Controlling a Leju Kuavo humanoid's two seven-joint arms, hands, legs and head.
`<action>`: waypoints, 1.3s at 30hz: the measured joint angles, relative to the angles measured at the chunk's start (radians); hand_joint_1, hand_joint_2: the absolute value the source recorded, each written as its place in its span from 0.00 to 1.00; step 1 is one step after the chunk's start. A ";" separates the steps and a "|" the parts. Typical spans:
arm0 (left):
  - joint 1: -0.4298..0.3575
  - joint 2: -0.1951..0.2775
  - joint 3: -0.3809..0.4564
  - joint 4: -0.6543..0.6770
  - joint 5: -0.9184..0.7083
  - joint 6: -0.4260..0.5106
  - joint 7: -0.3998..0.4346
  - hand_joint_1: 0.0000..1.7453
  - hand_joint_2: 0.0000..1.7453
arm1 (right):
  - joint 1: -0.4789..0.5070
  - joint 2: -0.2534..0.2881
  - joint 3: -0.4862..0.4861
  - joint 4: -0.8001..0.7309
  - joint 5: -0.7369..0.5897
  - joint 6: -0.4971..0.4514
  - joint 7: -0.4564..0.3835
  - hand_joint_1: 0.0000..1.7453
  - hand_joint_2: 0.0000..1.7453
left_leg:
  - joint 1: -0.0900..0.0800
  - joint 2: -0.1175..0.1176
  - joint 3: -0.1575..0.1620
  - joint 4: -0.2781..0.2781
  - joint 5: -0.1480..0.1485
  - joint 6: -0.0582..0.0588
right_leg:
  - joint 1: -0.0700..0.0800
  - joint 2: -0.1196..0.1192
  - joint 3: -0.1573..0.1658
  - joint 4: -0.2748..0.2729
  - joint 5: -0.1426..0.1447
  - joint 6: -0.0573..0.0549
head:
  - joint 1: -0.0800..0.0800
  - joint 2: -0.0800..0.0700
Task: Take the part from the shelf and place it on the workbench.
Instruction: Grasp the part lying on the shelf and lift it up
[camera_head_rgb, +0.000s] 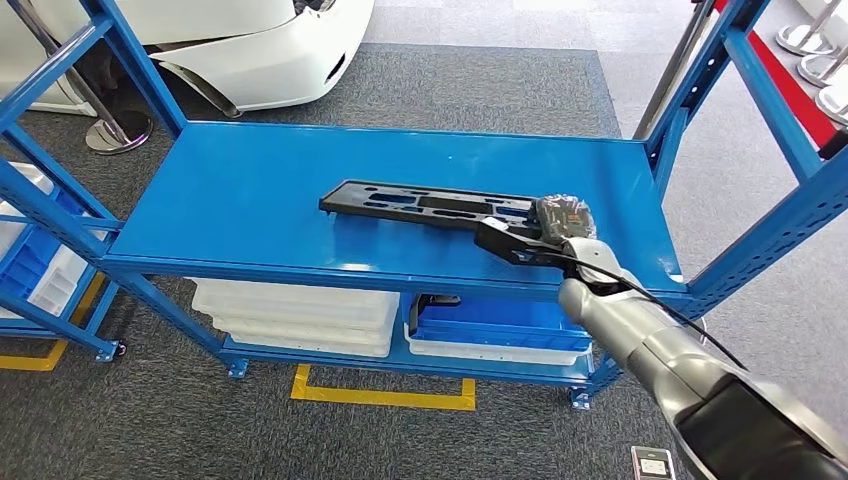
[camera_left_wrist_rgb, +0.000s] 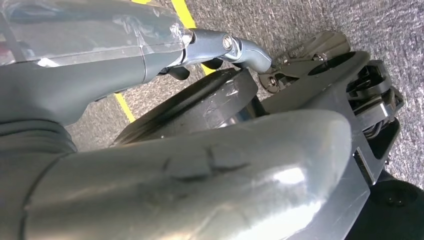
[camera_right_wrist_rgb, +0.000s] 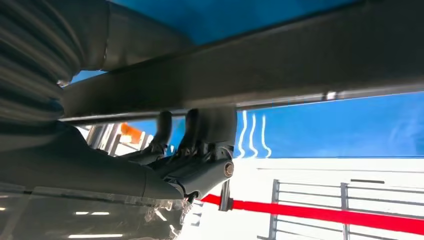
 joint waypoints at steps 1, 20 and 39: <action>0.000 0.000 0.000 0.000 0.003 0.002 -0.001 0.00 0.00 | -0.002 0.000 0.001 0.002 0.008 -0.007 0.007 1.00 1.00 | 0.000 0.000 0.000 0.000 0.000 0.000 | 0.000 0.000 0.000 0.000 0.000 0.000 | 0.000 0.000; 0.002 0.014 0.003 -0.006 0.035 0.068 -0.073 0.00 0.00 | 0.008 -0.047 -0.008 -0.239 0.249 -0.055 0.143 1.00 1.00 | 0.000 0.001 -0.001 0.001 0.000 0.000 | 0.000 0.000 -0.001 0.000 0.001 0.002 | 0.000 0.000; 0.003 0.015 0.003 -0.014 0.037 0.055 -0.088 0.00 1.00 | 0.059 -0.087 -0.018 -0.687 0.279 -0.022 0.170 1.00 1.00 | 0.000 0.000 -0.001 0.001 0.000 0.000 | 0.000 0.000 -0.001 0.000 0.001 0.002 | 0.001 0.000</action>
